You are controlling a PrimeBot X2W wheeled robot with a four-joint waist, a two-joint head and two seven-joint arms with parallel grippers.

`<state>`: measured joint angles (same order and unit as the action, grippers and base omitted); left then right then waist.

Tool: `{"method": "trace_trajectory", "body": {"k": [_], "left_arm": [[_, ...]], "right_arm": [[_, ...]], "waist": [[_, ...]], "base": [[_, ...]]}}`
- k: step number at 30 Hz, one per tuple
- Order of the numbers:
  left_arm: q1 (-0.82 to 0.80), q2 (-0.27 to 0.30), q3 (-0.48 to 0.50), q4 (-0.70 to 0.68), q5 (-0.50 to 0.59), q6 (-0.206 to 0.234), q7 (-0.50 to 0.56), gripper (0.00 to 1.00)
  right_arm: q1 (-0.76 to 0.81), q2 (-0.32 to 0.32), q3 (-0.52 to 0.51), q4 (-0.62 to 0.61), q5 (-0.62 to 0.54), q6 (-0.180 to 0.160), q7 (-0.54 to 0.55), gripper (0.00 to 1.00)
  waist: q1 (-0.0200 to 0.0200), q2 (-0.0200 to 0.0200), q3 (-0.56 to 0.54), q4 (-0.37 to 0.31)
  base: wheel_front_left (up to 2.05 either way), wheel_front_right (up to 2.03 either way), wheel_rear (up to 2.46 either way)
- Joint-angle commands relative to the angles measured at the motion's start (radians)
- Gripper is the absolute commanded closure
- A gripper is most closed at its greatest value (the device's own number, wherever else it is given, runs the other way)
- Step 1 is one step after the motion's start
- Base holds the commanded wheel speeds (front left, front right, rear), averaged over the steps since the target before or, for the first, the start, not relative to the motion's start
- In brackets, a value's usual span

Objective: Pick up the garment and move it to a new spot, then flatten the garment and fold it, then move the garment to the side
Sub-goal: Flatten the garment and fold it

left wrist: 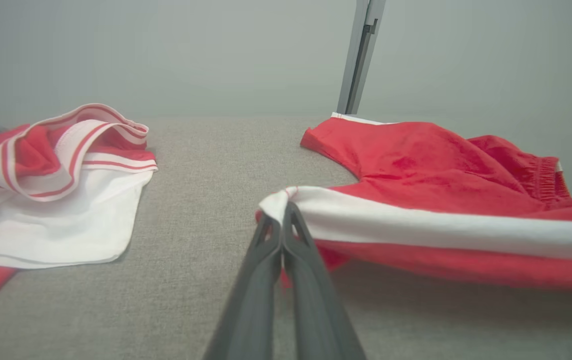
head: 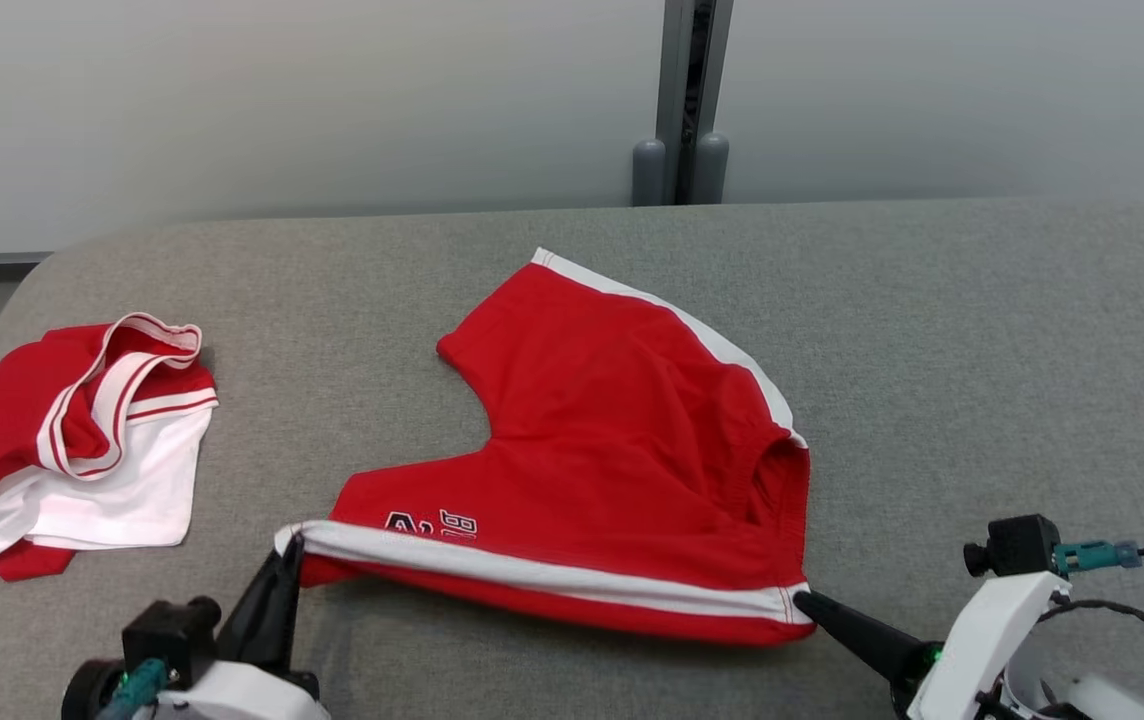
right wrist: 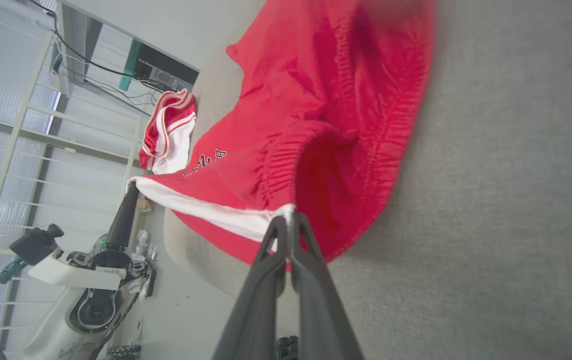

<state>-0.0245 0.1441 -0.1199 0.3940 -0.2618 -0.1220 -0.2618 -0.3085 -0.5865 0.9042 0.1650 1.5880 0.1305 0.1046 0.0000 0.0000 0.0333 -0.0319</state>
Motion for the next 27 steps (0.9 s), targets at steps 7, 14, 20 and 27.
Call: {"method": "trace_trajectory", "body": {"k": [7, 14, 20, 27], "left_arm": [[-0.181, 0.030, 0.037, 0.002, 0.035, 0.027, -0.004, 1.00], [-0.364, 0.053, 0.031, 0.064, 0.065, 0.029, -0.004, 1.00], [-0.487, 0.070, 0.020, 0.129, 0.076, 0.024, -0.003, 1.00], [-0.667, 0.081, -0.019, 0.256, 0.132, 0.053, -0.001, 1.00]], "right_arm": [[-0.087, 0.050, -0.044, -0.024, -0.033, 0.001, -0.052, 1.00], [-0.160, 0.114, -0.076, -0.021, -0.076, 0.001, -0.133, 1.00], [-0.216, 0.164, -0.093, 0.000, -0.113, 0.001, -0.207, 1.00], [-0.300, 0.212, -0.096, 0.061, -0.145, 0.001, -0.275, 1.00]], "waist": [[0.0000, 0.0000, 0.098, -0.054], [0.0000, 0.0000, 0.181, -0.107], [0.0000, 0.0000, 0.247, -0.152], [0.0000, 0.0000, 0.318, -0.192]], "base": [[0.00, 0.00, 0.00], [0.00, 0.00, 0.00], [0.00, 0.00, 0.00], [0.00, 0.00, 0.00]]}}
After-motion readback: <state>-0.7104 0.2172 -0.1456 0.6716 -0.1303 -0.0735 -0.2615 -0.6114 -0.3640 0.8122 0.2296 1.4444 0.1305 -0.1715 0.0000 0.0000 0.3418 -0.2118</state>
